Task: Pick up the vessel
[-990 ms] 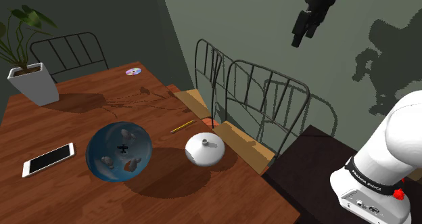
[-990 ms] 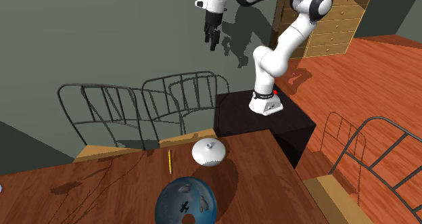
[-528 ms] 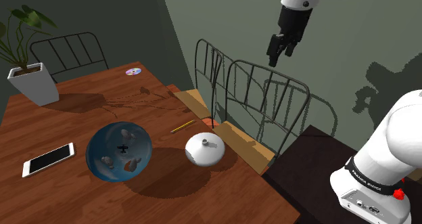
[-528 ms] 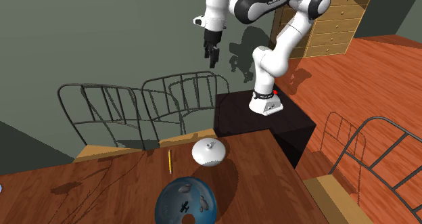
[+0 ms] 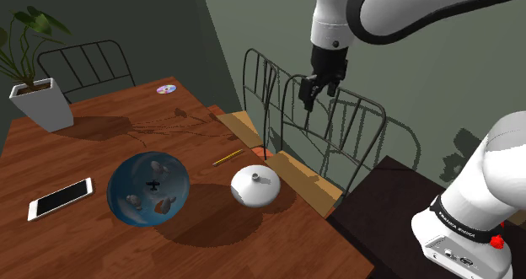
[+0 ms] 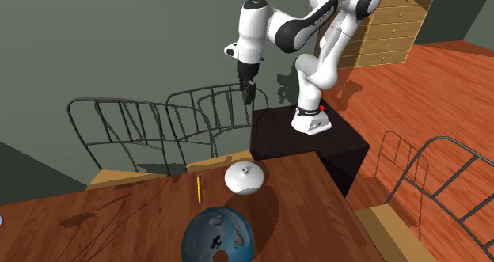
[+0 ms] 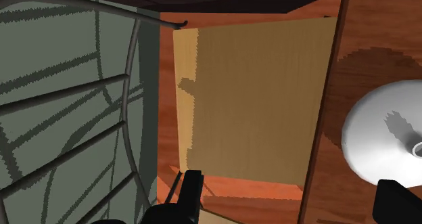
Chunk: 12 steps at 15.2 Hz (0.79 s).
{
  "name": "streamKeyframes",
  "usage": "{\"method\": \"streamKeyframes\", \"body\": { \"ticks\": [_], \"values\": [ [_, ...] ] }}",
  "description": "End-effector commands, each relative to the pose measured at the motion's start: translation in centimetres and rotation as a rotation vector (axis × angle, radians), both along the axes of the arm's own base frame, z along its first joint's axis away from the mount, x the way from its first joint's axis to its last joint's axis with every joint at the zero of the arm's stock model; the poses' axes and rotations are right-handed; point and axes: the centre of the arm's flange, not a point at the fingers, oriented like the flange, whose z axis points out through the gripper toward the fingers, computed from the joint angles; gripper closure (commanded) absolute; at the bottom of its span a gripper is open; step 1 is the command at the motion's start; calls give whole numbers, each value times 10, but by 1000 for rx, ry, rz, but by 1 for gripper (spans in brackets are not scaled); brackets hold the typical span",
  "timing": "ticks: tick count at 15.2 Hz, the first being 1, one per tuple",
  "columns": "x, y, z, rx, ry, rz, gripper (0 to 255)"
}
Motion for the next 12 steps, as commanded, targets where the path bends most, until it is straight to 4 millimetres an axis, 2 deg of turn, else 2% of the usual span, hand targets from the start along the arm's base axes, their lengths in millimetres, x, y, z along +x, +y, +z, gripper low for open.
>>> {"method": "streamKeyframes", "body": {
  "ticks": [1,12],
  "values": [
    [7,21,-17,-1,7,-8,0],
    [48,134,-104,-11,47,-47,0]
  ]
}}
